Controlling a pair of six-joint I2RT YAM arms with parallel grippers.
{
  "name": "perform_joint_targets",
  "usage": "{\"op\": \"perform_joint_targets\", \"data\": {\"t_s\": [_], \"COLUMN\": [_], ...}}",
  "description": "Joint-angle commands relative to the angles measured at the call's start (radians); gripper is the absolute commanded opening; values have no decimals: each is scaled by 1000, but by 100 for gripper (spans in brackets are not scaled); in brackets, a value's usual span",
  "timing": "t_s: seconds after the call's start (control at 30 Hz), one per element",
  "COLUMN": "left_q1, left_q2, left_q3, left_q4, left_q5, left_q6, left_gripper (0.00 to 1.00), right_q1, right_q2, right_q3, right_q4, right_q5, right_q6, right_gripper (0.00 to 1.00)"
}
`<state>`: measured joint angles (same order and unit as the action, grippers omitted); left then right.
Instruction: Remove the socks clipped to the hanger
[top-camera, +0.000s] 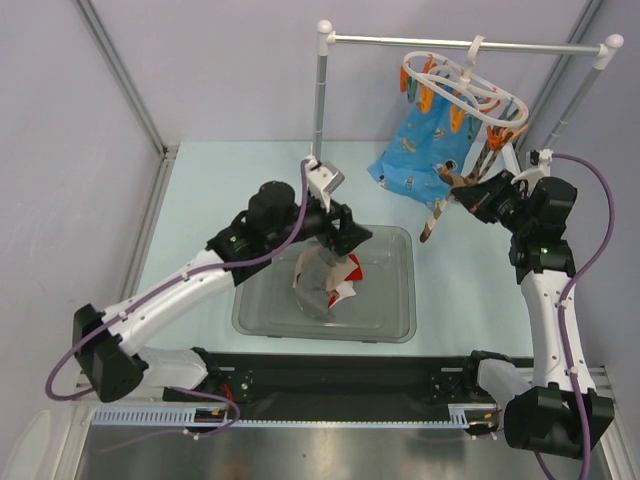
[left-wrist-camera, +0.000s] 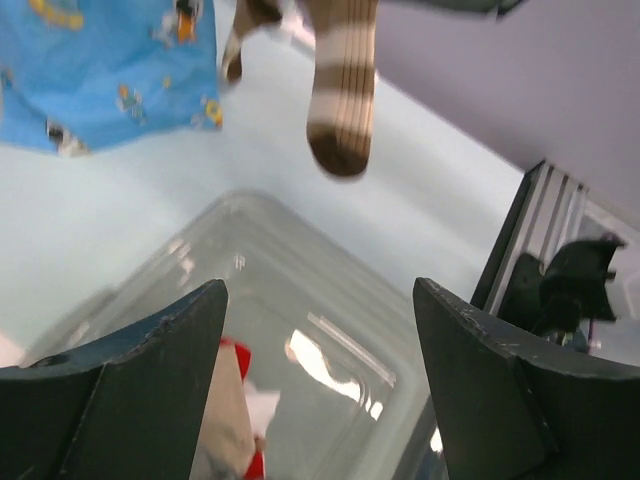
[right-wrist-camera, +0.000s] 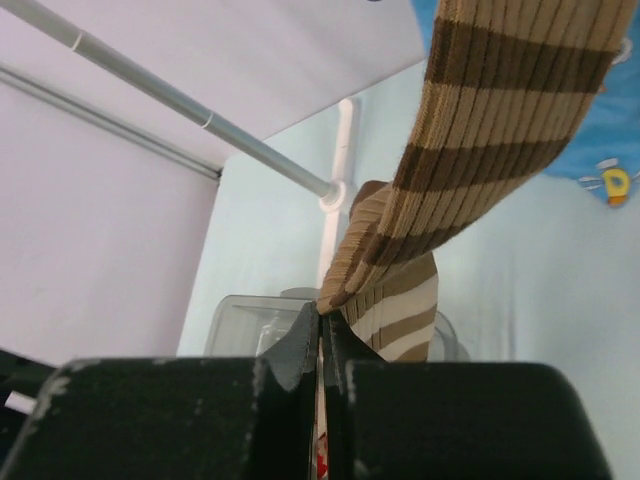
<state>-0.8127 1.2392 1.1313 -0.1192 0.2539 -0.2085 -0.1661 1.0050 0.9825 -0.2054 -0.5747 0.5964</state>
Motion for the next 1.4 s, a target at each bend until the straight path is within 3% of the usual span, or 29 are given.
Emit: {"op": "perform_joint_targets", "data": {"t_s": [0.0, 0.2, 0.73, 0.83, 0.9, 0.93, 0.97, 1.1, 1.2, 1.37], "left_q1": [-6, -69, -118, -120, -120, -120, -118, -103, -76, 22], "left_q2": [75, 279, 511, 548, 554, 546, 540, 476, 421, 399], "left_q3": [120, 318, 479, 521, 541, 544, 541, 501, 453, 430], "left_q4": [188, 136, 190, 179, 167, 153, 145, 127, 127, 127], "left_q5": [54, 25, -4, 10, 42, 44, 45, 64, 113, 273], "left_q6": [12, 63, 97, 77, 74, 70, 67, 48, 3, -117], "left_gripper": [81, 81, 83, 73, 44, 30, 16, 1, 0, 0], "right_q1": [5, 20, 157, 160, 160, 160, 158, 110, 44, -114], "right_q2": [-28, -42, -77, -82, -83, -85, -85, -66, -40, -5], "right_q3": [51, 28, -8, -18, -24, -27, -31, -24, -28, -22], "right_q4": [23, 159, 273, 274, 274, 274, 281, 288, 349, 419], "right_q5": [-68, -126, 5, 9, 3, -14, -23, -111, -227, -381], "right_q6": [87, 245, 398, 402, 381, 370, 356, 272, 264, 279], "right_gripper": [0, 0, 0, 0, 1, 5, 16, 49, 67, 80]}}
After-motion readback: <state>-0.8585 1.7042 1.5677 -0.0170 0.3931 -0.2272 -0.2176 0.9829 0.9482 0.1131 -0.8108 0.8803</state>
